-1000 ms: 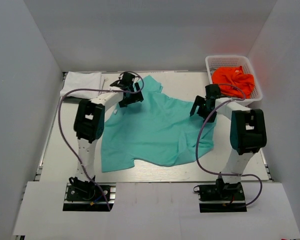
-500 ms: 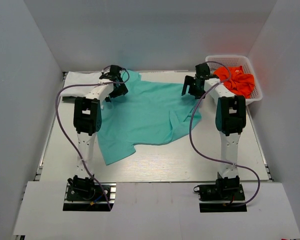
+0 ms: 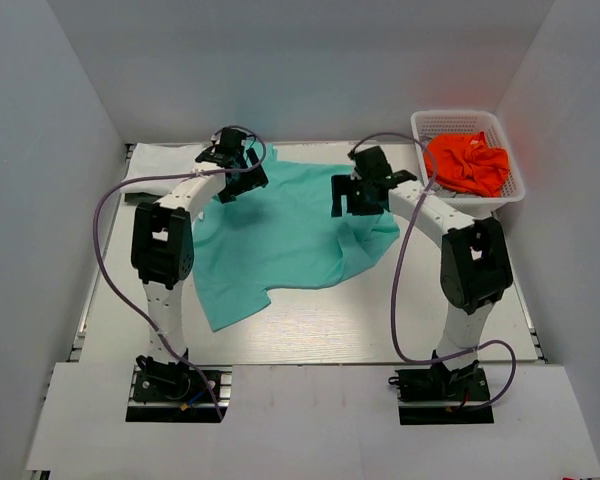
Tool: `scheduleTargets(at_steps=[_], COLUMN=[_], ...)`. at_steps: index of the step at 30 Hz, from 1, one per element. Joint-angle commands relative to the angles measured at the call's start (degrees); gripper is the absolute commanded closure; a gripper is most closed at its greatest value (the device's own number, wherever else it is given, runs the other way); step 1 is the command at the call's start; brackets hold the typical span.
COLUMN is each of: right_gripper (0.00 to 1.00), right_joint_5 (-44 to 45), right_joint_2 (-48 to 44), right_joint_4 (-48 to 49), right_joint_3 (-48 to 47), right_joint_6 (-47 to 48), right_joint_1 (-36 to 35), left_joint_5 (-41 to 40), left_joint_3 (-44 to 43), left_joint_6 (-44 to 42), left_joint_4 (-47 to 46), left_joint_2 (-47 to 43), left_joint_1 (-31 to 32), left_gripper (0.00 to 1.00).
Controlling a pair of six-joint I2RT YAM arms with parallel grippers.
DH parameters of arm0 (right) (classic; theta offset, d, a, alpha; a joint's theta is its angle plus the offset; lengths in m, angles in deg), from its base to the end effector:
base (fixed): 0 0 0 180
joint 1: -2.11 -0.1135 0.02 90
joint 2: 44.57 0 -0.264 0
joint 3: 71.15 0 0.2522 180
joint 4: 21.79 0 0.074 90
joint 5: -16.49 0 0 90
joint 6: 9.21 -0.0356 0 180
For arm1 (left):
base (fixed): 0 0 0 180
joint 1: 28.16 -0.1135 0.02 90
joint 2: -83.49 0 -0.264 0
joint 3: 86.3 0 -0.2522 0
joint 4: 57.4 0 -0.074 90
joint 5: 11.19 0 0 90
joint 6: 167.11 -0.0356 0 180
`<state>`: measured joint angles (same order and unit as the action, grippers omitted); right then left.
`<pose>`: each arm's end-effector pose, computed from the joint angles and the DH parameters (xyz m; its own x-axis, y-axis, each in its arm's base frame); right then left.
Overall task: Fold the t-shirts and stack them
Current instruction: Flatten out the tshirt
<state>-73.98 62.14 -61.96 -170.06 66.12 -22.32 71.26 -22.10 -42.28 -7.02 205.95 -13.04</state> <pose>0.3815 0.1736 0.2507 -0.7602 -0.0672 -0.6462 -0.2337 0.9564 0.1755 0.4565 -0.1185 0.2153 -0.7732 -0.3776 -0.5096 -0.3070 0.9259 -0.2202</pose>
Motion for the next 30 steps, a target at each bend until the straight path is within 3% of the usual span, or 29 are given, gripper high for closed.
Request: scheduleTargets(at_steps=[1, 7, 8, 10, 14, 17, 24, 27, 30], right_gripper=[0.13, 0.24, 0.45, 0.66, 0.69, 0.82, 0.81, 0.74, 0.57], right_joint_5=[5.63, 8.38, 8.21, 8.29, 10.22, 14.08, 25.86, 25.35, 19.13], right_joint_2=[1.65, 0.51, -0.53, -2.38, -6.77, -10.81, -24.07, -29.54, -38.65], right_joint_4=[-0.57, -0.76, -0.31, 1.19, 1.36, 0.58, -7.94, -11.46, -13.14], right_joint_3=[4.45, 9.73, 12.43, 13.95, 17.89, 22.64, 35.99, 43.64, 52.51], right_joint_6=[-5.00, -8.87, -9.57, -11.33, -17.29, -21.25, -32.23, -36.36, -38.23], right_joint_1=[-2.10, -3.61, -3.70, -3.96, -3.79, -3.61, -2.65, -2.12, -1.86], left_joint_5=[6.41, 5.79, 5.79, 5.79, 1.34, -2.55, -8.44, -8.44, -7.83], left_joint_3=[2.98, 0.10, 0.09, -0.70, 1.13, 3.60, 1.14, 2.45, 4.56], left_joint_6=[1.12, 1.65, 0.95, 0.42, 1.64, 2.26, 8.31, 9.55, 9.56], left_joint_4=[-5.41, -6.83, -6.83, -6.83, -5.77, -6.30, 3.80, 5.30, 4.51], left_joint_2=[-4.42, 0.15, 1.63, 2.79, 4.11, 5.60, 10.25, 10.26, 9.65], left_joint_1=[2.27, 5.62, 6.32, 6.85, 6.86, 6.86, 6.86, 6.33, 6.33], left_gripper=[0.00, 0.00, 0.00, 0.00, 0.00, 0.00, 0.00, 0.00, 0.00])
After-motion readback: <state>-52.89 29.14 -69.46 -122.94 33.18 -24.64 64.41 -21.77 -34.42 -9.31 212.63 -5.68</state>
